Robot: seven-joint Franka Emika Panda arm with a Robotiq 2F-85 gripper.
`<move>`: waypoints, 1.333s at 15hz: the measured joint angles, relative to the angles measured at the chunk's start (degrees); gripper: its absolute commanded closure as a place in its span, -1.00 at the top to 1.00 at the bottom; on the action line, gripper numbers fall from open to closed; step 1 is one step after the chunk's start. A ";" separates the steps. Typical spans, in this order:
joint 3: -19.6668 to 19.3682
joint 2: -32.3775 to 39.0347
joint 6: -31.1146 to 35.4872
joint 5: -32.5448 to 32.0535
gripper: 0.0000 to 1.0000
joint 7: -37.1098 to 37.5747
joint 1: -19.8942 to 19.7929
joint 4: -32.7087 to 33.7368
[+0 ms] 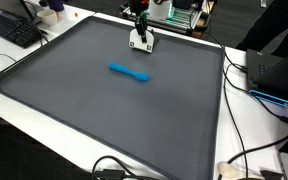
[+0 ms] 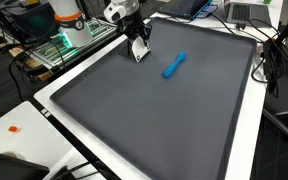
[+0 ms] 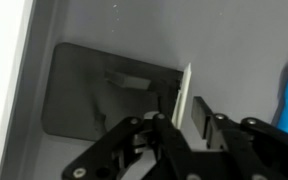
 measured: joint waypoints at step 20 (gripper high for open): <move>-0.91 -4.40 -14.20 -16.28 -0.98 5.83 -0.97 8.75</move>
